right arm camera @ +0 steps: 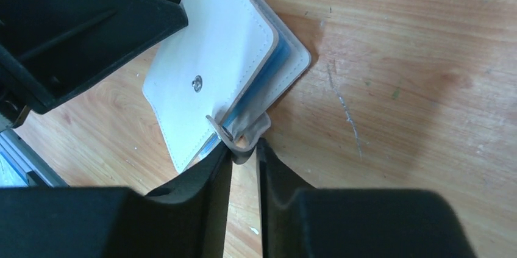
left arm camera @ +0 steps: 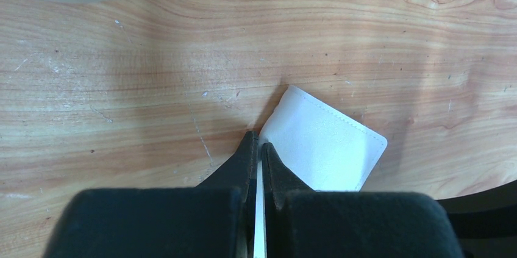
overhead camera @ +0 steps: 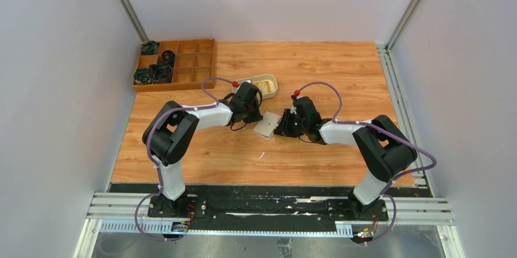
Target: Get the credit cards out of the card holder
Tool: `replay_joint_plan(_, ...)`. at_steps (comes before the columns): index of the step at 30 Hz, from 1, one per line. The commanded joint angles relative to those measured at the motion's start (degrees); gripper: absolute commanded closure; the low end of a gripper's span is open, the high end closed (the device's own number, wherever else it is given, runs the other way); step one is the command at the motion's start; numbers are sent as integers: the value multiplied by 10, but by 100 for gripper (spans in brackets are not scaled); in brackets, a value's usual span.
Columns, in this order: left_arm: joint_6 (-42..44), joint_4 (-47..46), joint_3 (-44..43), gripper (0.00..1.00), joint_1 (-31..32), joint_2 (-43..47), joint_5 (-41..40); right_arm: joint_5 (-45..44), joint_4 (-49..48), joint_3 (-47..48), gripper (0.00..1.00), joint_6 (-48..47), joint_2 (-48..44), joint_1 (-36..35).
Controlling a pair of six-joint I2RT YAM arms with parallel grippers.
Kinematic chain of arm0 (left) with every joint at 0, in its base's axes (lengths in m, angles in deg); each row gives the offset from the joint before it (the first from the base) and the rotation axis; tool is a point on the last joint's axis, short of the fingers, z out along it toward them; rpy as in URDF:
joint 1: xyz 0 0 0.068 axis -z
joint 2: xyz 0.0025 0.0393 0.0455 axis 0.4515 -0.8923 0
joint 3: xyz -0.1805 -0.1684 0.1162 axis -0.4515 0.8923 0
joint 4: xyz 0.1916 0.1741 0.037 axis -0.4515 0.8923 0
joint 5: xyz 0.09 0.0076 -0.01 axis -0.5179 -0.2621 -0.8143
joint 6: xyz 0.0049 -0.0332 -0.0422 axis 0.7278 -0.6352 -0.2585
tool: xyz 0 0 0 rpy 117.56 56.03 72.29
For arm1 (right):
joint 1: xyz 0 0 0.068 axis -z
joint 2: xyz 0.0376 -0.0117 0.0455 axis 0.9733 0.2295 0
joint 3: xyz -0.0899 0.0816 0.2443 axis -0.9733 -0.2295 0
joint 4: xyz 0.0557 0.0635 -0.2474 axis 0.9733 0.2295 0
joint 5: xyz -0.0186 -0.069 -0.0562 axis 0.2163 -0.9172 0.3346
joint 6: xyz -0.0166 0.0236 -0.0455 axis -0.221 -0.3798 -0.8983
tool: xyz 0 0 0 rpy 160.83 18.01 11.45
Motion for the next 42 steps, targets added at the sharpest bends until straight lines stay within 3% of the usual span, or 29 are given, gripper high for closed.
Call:
replay_joint_plan(1,20,84,26,100,-4,-23,-59,-41,40,-3,84,-17,31,-10)
replay_joint_plan(4,21,86,26,100,-4,-19,-55,-41,43,2,99,-27,31,-10)
replay_joint_plan(5,23,90,23,100,-4,-15,-54,-40,45,4,100,-33,29,-10)
replay_joint_plan(11,49,118,-2,52,-6,11,-42,-47,74,15,100,-85,-18,-10)
replay_joint_plan(15,53,108,1,37,-9,33,-10,-43,104,30,100,-111,-50,-10)
replay_joint_plan(20,64,66,15,34,-24,56,71,-31,144,59,100,-132,-72,-10)
replay_joint_plan(31,24,-156,105,31,-52,104,258,-25,196,92,100,-150,-97,-7)
replay_joint_plan(37,-20,-240,141,30,-68,111,297,-19,198,91,100,-150,-95,-5)
replay_joint_plan(42,-10,-245,136,28,-78,114,326,-16,208,95,100,-158,-103,-4)
